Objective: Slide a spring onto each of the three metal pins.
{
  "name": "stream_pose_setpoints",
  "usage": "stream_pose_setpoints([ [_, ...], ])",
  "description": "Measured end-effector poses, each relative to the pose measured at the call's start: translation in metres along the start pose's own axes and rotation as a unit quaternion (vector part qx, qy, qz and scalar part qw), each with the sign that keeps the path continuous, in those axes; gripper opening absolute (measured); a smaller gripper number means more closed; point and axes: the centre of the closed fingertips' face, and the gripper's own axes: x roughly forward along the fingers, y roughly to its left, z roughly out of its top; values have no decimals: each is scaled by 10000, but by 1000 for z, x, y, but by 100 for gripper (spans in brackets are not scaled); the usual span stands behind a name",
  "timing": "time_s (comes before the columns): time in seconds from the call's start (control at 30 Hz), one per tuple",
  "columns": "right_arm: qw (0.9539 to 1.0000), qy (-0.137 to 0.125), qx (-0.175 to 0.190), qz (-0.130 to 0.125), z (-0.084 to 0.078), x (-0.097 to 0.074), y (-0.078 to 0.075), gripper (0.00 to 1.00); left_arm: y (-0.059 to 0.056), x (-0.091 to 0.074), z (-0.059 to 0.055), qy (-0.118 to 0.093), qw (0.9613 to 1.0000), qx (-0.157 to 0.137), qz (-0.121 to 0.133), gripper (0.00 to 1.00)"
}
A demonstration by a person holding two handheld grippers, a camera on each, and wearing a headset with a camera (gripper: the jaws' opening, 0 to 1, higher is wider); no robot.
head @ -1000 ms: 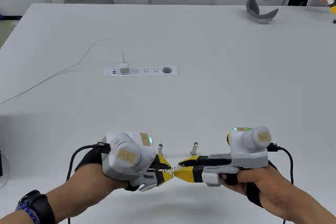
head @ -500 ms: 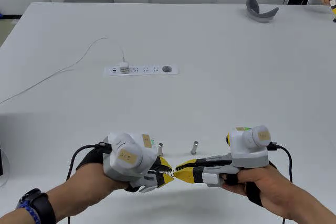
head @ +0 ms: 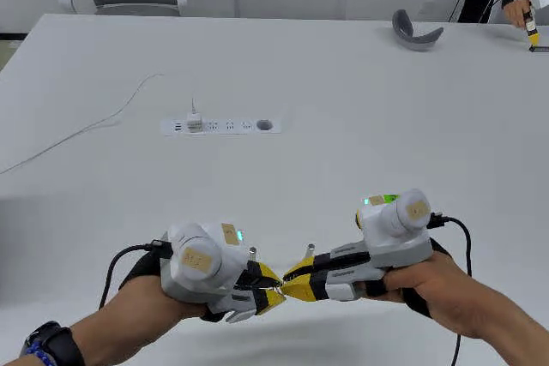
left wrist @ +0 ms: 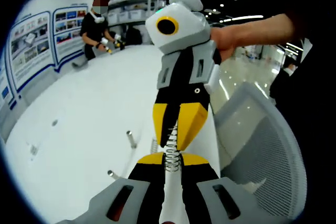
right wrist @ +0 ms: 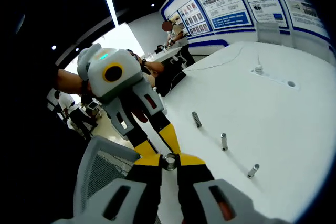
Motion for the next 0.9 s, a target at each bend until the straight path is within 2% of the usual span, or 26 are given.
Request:
stream_pose_setpoints([
  [0.1, 9982, 357, -462, 110, 7, -5, 2, 12, -1, -1, 10, -258, 9996, -94, -76, 10],
  [0.2, 9918, 824, -944, 267, 11, -11, 7, 12, -2, -2, 20, -458, 9987, -157, -170, 10],
  [0.3, 9782, 1401, -1470, 423, 11, -16, 10, 12, -4, -3, 28, -565, 9980, -149, -243, 10],
  [0.37, 9690, 1689, -1727, 510, 11, -18, 11, 12, -4, -2, 31, -602, 9977, -132, -275, 10],
  [0.4, 9661, 1770, -1804, 534, 12, -18, 12, 12, -5, -3, 32, -621, 9976, -130, -288, 10],
  [0.5, 9589, 1910, -2021, 557, 16, -20, 13, 12, -3, -4, 36, -697, 9970, -179, -300, 10],
  [0.6, 9566, 1945, -2088, 585, 18, -19, 13, 12, -1, -7, 38, -765, 9963, -231, -304, 10],
  [0.7, 9513, 2045, -2236, 564, 16, -19, 12, 12, -1, -9, 38, -763, 9964, -231, -285, 10],
  [0.8, 9492, 2091, -2283, 558, 14, -18, 11, 12, 0, -8, 36, -736, 9966, -219, -281, 10],
  [0.9, 9500, 2068, -2279, 535, 14, -17, 11, 12, -1, -8, 35, -734, 9967, -231, -259, 10],
])
